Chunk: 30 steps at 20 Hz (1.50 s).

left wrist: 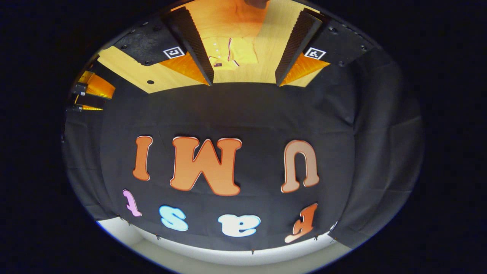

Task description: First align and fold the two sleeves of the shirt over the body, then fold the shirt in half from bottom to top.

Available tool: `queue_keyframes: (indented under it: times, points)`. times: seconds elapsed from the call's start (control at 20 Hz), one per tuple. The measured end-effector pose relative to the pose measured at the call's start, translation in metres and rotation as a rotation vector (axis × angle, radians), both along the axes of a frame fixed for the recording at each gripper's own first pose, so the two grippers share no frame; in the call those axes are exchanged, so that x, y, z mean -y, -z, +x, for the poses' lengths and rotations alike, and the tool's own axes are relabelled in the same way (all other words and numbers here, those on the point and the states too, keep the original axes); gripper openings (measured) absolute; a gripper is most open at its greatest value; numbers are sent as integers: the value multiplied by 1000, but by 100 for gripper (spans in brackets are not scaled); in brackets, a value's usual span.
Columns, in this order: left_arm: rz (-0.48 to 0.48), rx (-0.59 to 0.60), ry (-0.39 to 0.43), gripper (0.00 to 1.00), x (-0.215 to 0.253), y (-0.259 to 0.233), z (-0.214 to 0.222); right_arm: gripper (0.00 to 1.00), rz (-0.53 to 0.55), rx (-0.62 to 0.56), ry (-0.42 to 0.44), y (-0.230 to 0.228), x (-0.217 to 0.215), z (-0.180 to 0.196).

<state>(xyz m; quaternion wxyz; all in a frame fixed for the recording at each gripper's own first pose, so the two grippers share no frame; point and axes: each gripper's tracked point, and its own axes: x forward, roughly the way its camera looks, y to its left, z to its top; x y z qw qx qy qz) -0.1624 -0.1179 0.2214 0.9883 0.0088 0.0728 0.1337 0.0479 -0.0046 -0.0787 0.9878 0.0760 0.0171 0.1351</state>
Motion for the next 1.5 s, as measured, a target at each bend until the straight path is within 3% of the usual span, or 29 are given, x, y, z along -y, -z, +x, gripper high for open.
queue_keyframes:
  times: [0.15,0.25,0.45,0.8,1.2,1.5]
  points:
    - [45,119,-20,98,-4,-27,-39,98,9,39,36,-9,0,-19]
    - [41,129,2,96,3,-25,-56,98,-9,15,64,-1,-3,-31]
    - [22,-35,71,97,1,31,-79,98,-49,-149,68,51,-14,-65]
    - [18,-219,121,97,0,108,-120,98,-95,-424,40,144,-25,-125]
    - [-124,-564,122,97,3,223,-151,99,-88,-824,-28,264,-35,-187]
    - [-207,-829,98,98,-3,311,-182,100,-82,-1031,-92,316,-41,-219]
